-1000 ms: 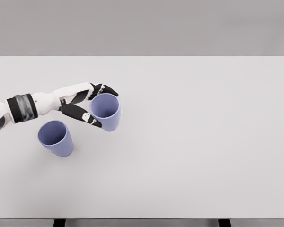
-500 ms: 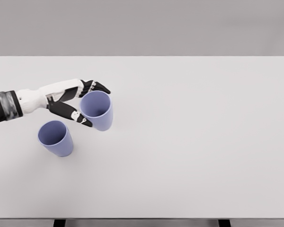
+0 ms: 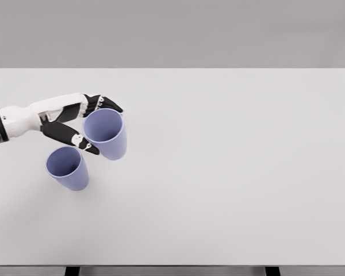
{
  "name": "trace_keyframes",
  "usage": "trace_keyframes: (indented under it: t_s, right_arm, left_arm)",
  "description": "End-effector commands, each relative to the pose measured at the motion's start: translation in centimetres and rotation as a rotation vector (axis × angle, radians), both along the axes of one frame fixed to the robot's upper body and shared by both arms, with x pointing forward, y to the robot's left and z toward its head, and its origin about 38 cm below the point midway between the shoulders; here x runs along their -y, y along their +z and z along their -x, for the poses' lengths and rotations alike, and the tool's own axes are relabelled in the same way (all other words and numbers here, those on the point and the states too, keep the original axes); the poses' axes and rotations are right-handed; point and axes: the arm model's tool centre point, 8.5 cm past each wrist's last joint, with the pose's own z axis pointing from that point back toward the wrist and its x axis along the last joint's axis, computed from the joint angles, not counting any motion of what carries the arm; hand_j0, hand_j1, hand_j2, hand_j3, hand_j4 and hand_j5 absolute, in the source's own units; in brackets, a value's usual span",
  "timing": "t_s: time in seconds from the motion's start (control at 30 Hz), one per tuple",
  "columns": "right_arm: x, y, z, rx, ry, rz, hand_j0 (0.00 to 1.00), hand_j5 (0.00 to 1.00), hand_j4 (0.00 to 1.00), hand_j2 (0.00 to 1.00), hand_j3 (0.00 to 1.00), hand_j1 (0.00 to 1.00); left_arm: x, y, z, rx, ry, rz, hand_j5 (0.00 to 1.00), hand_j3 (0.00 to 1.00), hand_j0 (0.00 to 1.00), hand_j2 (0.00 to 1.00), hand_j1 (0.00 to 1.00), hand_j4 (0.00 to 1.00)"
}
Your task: Place the right cup on the left cup with left arm
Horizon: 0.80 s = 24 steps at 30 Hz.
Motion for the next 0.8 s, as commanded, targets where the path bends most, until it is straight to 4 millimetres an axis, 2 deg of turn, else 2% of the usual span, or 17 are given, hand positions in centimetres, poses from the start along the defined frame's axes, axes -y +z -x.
trace_keyframes:
  t_s: [0.0,0.77]
  right_arm:
    - [0.0,0.0,0.0,0.000,0.000,0.000,1.00,1.00,1.00,1.00,1.00,1.00]
    - [0.0,0.0,0.0,0.000,0.000,0.000,1.00,1.00,1.00,1.00,1.00,1.00]
  left_arm:
    - [-0.5,0.4,0.2,-0.005,0.004,-0.001,0.68,0.68,0.68,0.68,0.68,0.68]
    - [-4.0,2.8,0.9,-0.027,0.062,-0.006,0.68,0.68,0.68,0.68,0.68,0.68]
